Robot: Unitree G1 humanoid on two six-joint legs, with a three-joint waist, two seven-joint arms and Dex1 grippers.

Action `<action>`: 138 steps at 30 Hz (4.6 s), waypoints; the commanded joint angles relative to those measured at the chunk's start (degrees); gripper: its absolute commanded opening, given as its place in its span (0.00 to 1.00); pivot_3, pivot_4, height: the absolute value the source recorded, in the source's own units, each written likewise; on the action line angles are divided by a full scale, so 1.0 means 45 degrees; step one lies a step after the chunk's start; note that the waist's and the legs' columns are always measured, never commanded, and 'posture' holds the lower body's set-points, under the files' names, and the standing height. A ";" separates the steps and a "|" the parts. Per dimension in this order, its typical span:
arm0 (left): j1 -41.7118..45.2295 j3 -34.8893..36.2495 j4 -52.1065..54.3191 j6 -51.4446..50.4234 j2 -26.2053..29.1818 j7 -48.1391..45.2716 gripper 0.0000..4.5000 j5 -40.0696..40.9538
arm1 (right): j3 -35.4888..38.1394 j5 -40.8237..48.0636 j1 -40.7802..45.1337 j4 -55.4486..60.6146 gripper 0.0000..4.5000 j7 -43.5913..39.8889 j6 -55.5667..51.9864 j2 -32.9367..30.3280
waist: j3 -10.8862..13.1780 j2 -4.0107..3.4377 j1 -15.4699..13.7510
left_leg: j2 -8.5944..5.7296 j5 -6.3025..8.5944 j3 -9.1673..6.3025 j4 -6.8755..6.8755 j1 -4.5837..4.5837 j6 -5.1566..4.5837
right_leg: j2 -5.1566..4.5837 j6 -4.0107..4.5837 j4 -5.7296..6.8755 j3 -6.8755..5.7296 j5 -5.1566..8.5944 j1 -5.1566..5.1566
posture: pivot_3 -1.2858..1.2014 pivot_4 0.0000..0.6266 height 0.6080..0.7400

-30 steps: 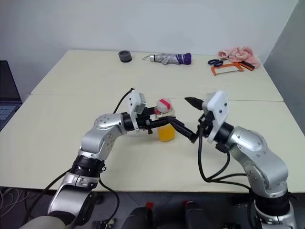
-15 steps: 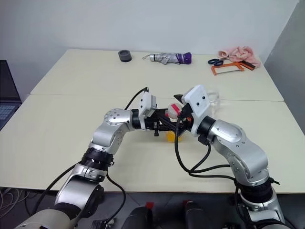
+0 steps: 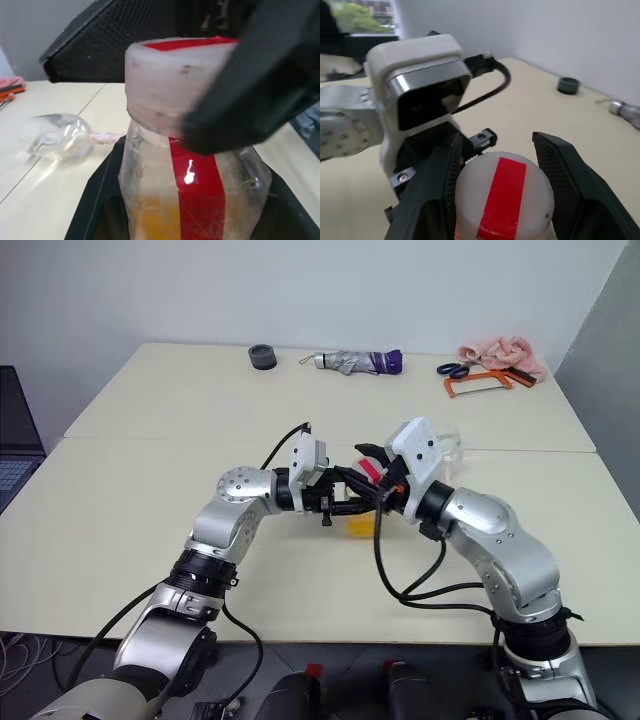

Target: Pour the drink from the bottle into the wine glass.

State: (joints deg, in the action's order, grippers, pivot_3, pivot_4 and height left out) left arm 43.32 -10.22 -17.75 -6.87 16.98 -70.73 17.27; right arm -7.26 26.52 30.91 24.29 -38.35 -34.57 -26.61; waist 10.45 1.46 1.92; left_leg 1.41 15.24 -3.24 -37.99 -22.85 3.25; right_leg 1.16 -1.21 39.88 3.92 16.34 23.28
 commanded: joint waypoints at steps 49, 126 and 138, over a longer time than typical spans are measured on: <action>0.0911 0.0731 -0.0301 -0.0744 0.0248 -0.0388 0.41 0.0430 | -0.0261 -0.0455 -0.0901 0.1489 0.41 0.0537 0.0556 0.1389 | 0.0011 -0.0017 0.0000 | 0.0000 -0.0002 -0.0016 -0.0001 -0.0014 0.0000 | 0.0000 0.0004 0.0004 -0.0007 0.0006 0.0007 | 0.52 0.24 1.00; 0.1260 0.0840 -0.0036 -0.1484 0.1196 -0.2121 0.40 0.0550 | 0.0098 0.0225 0.2706 -0.3461 0.48 -0.4979 0.1609 -0.0561 | 0.0044 -0.0054 0.0235 | 0.0025 -0.0001 -0.0051 0.0010 -0.0027 -0.0004 | -0.0006 0.0026 0.0011 -0.0044 0.0021 0.0010 | 0.52 0.24 1.00; 0.0948 0.0835 0.0271 -0.1643 0.1223 -0.1909 0.40 0.0681 | 0.1838 0.0856 -0.0742 0.2001 0.94 -0.0574 -0.0271 -0.0374 | 0.0044 -0.0054 0.0074 | 0.0000 -0.0001 -0.0043 0.0003 -0.0021 -0.0003 | -0.0032 0.0017 0.0018 -0.0035 0.0022 0.0008 | 0.52 0.24 1.00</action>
State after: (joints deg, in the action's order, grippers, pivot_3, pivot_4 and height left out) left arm 46.60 -7.36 -17.96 -14.93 22.34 -79.37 19.10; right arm -0.48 29.65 27.87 27.97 -45.39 -35.04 -29.62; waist 10.64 1.21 2.25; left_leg 1.43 15.24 -3.43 -37.98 -22.93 3.24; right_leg 1.06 -1.14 39.97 3.77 16.44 23.31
